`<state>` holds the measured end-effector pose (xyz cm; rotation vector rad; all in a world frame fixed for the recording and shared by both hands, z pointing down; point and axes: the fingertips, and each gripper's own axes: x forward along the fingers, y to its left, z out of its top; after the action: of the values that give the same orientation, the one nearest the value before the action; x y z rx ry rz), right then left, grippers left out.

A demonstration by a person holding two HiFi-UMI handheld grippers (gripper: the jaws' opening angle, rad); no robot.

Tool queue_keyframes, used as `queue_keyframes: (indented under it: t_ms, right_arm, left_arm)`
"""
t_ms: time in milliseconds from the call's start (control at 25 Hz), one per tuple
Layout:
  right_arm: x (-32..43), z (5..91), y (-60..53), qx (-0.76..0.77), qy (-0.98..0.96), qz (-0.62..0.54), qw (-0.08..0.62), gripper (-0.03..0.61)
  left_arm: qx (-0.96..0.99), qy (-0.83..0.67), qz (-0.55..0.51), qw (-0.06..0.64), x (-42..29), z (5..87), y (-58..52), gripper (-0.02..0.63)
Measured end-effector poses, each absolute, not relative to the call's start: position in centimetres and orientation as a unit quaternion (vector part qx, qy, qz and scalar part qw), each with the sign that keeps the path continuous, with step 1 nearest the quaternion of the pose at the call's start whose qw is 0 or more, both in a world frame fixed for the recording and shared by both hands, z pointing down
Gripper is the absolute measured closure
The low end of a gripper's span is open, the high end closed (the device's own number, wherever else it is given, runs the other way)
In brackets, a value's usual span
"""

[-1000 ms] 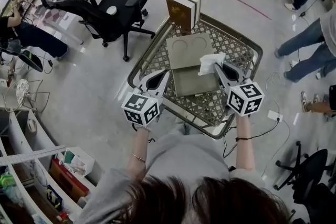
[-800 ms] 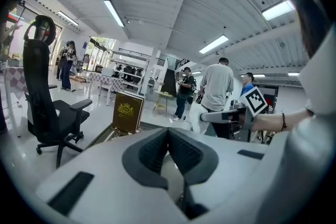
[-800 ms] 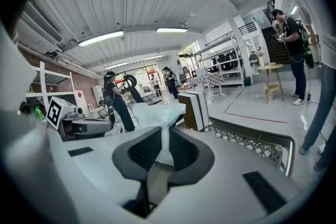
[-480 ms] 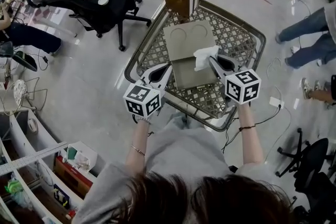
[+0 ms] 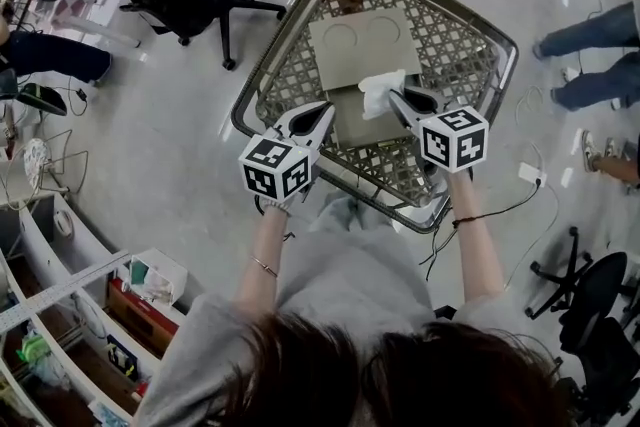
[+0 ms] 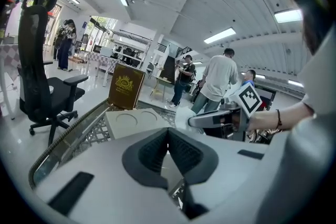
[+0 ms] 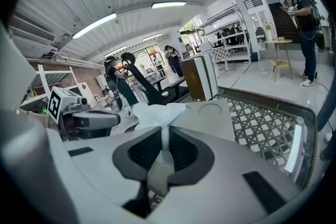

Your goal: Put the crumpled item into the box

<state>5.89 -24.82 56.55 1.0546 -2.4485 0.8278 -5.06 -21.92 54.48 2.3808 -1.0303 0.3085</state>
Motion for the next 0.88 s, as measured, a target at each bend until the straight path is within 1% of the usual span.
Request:
queue_keyframes:
  t_ms: [520,880]
  right_arm:
    - [5.0,63.3,-24.2,0.343,-0.837,0.355,0.236,0.522]
    - [4.5,66.2,-24.3,0.325,-0.824,0.374,0.273,0.522]
  left_arm:
    - [0.866,-0.371,0.139,0.305,-4.6,59.1,-21.4,0.597]
    - [0.856,-0.365,0.150,0.334,-4.0,61.7,-20.9,0.597]
